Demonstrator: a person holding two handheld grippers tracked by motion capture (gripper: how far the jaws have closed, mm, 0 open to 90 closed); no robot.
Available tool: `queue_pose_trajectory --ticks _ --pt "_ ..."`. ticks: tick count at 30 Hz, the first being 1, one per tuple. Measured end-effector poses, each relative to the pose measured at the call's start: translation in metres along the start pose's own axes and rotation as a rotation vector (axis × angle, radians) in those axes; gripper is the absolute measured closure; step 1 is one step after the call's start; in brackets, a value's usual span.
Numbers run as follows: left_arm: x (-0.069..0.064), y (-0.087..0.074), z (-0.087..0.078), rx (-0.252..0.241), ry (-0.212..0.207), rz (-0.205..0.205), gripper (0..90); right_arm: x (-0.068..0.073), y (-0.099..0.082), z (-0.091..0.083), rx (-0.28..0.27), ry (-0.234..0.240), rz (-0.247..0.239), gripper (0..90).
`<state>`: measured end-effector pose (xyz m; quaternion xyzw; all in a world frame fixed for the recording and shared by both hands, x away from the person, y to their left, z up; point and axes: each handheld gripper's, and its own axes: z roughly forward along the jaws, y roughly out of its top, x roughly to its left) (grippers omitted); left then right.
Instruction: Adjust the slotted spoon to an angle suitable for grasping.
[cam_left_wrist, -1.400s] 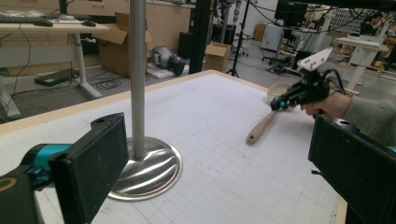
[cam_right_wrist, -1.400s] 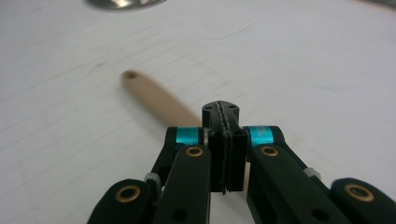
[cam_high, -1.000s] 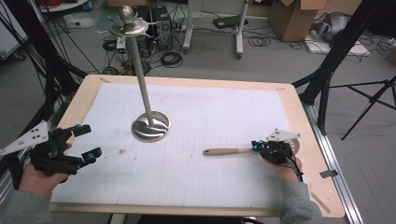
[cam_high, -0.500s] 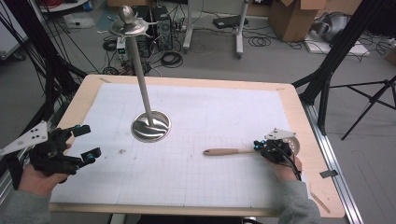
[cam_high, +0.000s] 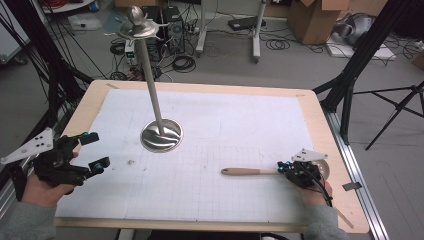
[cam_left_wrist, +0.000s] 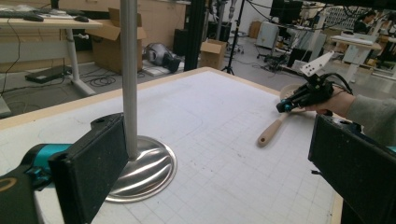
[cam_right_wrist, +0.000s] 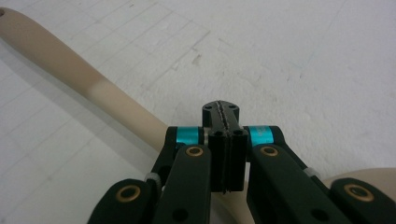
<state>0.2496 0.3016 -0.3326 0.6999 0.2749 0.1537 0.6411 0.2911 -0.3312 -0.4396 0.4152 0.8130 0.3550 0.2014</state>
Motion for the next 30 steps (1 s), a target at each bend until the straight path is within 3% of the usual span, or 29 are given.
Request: queue_pose_trajectory --ticks 5,7,9,12,17,24,30 --pt "0.001 0.002 0.002 -0.008 -0.007 -0.002 5.4 0.002 -0.001 -0.003 -0.013 -0.002 -0.015 90.0" --pt "0.001 0.002 0.003 -0.007 -0.006 -0.001 5.4 0.006 0.001 -0.007 -0.059 0.041 -0.028 90.0" --pt "0.002 0.003 0.004 -0.013 -0.009 -0.001 5.3 0.013 0.005 -0.011 -0.118 0.120 -0.061 90.0" --pt "0.002 0.003 0.005 -0.013 -0.013 0.001 5.3 0.026 0.012 -0.009 -0.139 0.202 -0.106 90.0" --pt "0.000 0.004 0.008 -0.010 -0.018 0.003 5.3 0.048 0.019 0.005 -0.093 0.290 -0.191 90.0" --pt "0.001 0.003 0.007 -0.003 -0.013 0.004 5.3 0.066 0.026 0.021 -0.071 0.359 -0.241 90.0" --pt "0.000 0.002 0.004 -0.007 -0.007 0.002 5.3 0.077 0.029 0.035 -0.027 0.367 -0.280 90.0"
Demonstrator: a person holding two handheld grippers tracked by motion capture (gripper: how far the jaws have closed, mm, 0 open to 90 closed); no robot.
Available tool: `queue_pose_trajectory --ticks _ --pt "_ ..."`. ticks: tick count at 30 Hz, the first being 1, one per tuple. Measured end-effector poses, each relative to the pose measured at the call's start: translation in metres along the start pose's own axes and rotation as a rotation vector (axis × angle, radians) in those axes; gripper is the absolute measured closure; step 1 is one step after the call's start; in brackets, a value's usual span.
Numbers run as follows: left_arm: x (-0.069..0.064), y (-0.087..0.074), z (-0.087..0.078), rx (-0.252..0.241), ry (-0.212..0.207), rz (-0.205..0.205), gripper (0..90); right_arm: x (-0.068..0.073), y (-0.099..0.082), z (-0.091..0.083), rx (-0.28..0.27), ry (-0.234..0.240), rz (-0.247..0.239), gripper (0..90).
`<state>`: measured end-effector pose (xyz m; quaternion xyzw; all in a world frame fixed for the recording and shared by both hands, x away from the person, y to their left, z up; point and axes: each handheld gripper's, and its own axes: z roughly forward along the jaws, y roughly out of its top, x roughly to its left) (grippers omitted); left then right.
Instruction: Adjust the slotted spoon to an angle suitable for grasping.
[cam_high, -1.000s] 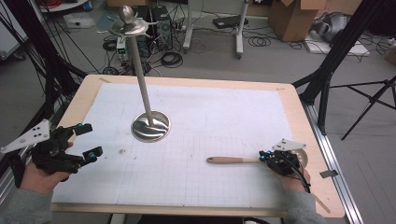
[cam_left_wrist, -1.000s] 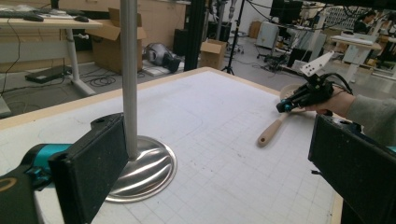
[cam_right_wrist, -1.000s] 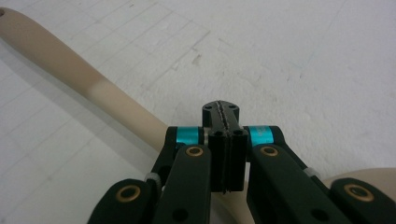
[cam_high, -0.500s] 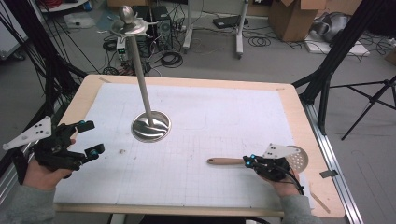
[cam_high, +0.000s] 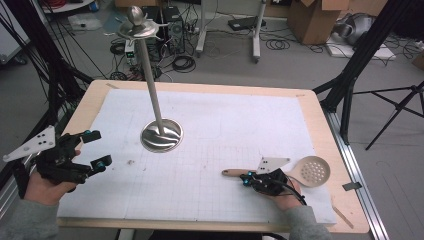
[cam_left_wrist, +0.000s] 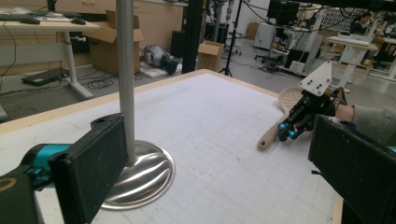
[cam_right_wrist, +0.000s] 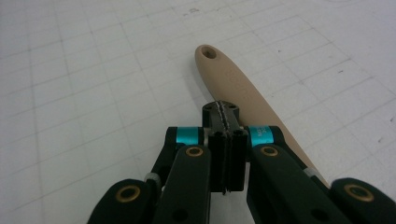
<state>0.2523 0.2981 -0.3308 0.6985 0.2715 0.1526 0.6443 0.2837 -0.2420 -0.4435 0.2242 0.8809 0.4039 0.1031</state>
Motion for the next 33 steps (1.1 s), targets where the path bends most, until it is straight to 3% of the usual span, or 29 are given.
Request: queue_pose_trajectory --ticks 11,21,28,33 --pt "-0.001 -0.002 -0.006 0.007 0.015 0.004 5.3 -0.008 0.011 0.019 0.003 -0.088 0.003 90.0" --pt "-0.003 -0.003 -0.017 0.004 0.033 0.004 5.4 -0.019 0.020 0.032 0.000 -0.181 0.040 90.0" --pt "-0.003 -0.005 -0.024 0.005 0.047 0.001 5.4 -0.027 0.023 0.035 -0.002 -0.209 0.060 90.0" --pt "-0.003 -0.006 -0.027 0.002 0.053 -0.001 5.3 -0.029 0.023 0.035 -0.004 -0.187 0.073 90.0"
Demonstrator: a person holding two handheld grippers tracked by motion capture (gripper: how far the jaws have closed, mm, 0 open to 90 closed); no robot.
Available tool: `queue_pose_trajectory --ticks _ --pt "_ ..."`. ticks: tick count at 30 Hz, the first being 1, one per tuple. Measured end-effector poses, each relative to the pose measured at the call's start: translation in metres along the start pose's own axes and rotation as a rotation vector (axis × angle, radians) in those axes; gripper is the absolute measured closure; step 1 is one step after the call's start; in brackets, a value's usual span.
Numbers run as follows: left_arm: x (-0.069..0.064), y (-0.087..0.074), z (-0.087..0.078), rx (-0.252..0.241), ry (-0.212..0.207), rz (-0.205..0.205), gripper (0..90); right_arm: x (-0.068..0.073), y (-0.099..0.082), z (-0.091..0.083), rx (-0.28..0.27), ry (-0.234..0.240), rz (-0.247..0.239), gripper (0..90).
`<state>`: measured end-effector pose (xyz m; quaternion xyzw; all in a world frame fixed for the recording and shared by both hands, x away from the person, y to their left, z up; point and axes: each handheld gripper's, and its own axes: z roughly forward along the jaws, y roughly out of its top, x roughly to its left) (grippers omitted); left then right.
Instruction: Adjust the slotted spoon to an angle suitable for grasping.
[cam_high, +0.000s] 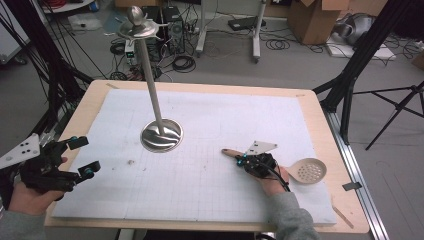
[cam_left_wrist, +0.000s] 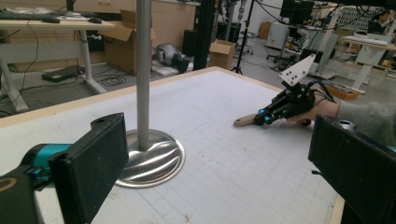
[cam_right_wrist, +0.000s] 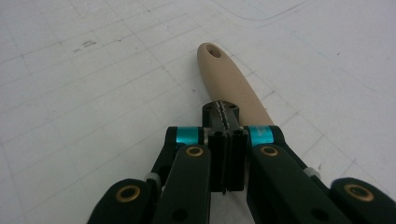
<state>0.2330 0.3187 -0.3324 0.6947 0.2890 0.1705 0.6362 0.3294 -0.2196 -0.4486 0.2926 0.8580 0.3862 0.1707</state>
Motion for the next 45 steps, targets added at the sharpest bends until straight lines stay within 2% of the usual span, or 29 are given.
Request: queue_pose_trajectory --ticks 3,6,10,12,16,20,22,23,24,28,30,34,37,39,43,45 --pt "0.001 0.000 -0.001 -0.004 0.001 0.000 5.3 -0.005 0.001 -0.011 -0.024 0.066 0.023 90.0" --pt "0.003 0.000 -0.002 -0.007 0.002 -0.005 5.4 -0.012 0.007 -0.039 -0.079 0.130 0.025 90.0" --pt "0.004 -0.001 -0.003 -0.012 0.009 -0.008 5.4 -0.023 0.012 -0.072 -0.137 0.167 0.020 90.0" --pt "0.003 0.001 -0.004 -0.020 0.009 -0.006 5.3 -0.028 0.012 -0.085 -0.159 0.163 0.013 90.0" --pt "0.002 0.002 -0.003 -0.027 0.002 -0.001 5.3 -0.037 0.007 -0.103 -0.145 0.140 -0.028 90.0" --pt "0.003 0.000 -0.001 -0.019 0.000 -0.006 5.4 -0.051 -0.002 -0.115 -0.154 0.126 -0.038 89.3" --pt "0.004 -0.002 0.002 -0.006 -0.001 -0.012 5.4 -0.058 -0.006 -0.119 -0.149 0.127 -0.044 83.0" --pt "0.004 -0.002 0.002 -0.006 -0.001 -0.012 5.3 -0.058 -0.006 -0.119 -0.149 0.127 -0.044 83.0" --pt "0.004 -0.002 0.003 -0.006 -0.004 -0.013 5.3 -0.063 -0.009 -0.124 -0.138 0.127 -0.055 77.6" --pt "0.004 -0.002 0.004 -0.005 -0.011 -0.013 5.4 -0.069 -0.012 -0.130 -0.121 0.132 -0.076 62.8" --pt "0.004 -0.002 0.005 -0.005 -0.014 -0.014 5.4 -0.071 -0.013 -0.133 -0.116 0.133 -0.095 52.3" --pt "0.006 -0.003 0.007 -0.003 -0.017 -0.016 5.3 -0.076 -0.012 -0.135 -0.112 0.142 -0.084 34.7" --pt "0.007 -0.003 0.008 -0.004 -0.019 -0.020 5.4 -0.079 -0.012 -0.136 -0.134 0.150 -0.073 20.8" --pt "0.006 -0.003 0.008 -0.002 -0.018 -0.018 5.3 -0.081 -0.012 -0.138 -0.148 0.161 -0.075 15.1" --pt "0.005 -0.002 0.010 0.000 -0.024 -0.014 5.3 -0.082 -0.013 -0.141 -0.158 0.194 -0.080 14.6" --pt "0.005 -0.002 0.011 0.003 -0.025 -0.015 5.4 -0.083 -0.014 -0.140 -0.141 0.198 -0.087 14.6"
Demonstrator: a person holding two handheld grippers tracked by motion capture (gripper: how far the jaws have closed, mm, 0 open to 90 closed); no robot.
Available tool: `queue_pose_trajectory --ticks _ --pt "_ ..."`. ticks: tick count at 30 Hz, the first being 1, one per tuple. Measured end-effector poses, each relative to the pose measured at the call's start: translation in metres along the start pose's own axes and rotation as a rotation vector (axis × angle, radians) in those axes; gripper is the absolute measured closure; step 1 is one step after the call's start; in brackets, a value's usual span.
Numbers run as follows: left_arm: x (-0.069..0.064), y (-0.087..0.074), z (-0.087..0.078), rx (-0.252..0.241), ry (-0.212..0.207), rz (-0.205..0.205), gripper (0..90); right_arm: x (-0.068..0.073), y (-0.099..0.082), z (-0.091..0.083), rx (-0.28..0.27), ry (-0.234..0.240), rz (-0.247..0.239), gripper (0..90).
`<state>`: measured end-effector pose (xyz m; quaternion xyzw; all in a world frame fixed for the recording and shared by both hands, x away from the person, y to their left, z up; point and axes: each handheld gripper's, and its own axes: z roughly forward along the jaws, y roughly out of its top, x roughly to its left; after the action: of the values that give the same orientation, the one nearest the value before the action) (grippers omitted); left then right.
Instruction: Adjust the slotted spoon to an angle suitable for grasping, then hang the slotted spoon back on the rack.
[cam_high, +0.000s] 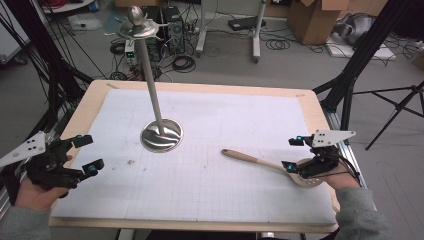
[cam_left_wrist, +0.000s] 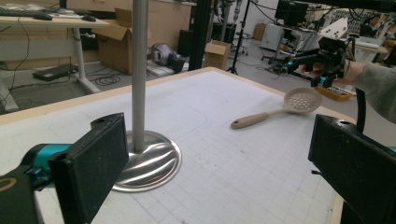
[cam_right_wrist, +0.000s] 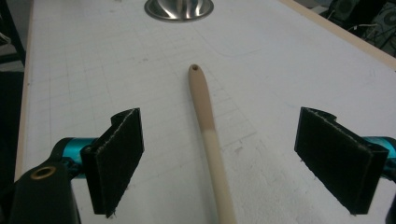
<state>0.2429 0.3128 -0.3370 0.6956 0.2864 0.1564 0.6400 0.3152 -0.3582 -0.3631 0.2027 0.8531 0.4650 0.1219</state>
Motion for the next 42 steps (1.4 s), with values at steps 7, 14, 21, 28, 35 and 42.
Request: queue_pose_trajectory --ticks 7,14,21,28,35,42 --pt "-0.001 -0.001 0.003 0.006 -0.006 -0.001 5.3 -0.004 -0.002 0.006 0.046 0.003 0.002 14.9" --pt "-0.002 -0.002 0.002 0.012 -0.005 -0.002 5.3 -0.006 -0.003 0.011 0.075 0.008 0.005 15.1" --pt "0.000 0.000 0.004 0.006 -0.008 -0.001 5.4 -0.008 -0.005 0.013 0.094 0.010 0.008 15.5" --pt "-0.001 -0.001 0.005 0.009 -0.009 -0.002 5.3 -0.009 -0.006 0.020 0.132 0.024 0.007 17.4" --pt "-0.003 -0.001 0.005 0.013 -0.007 0.000 5.3 -0.009 -0.007 0.027 0.199 0.043 -0.019 21.0" --pt "-0.002 -0.002 0.006 0.019 -0.009 -0.001 5.3 -0.011 -0.012 0.037 0.272 0.068 -0.026 25.1"
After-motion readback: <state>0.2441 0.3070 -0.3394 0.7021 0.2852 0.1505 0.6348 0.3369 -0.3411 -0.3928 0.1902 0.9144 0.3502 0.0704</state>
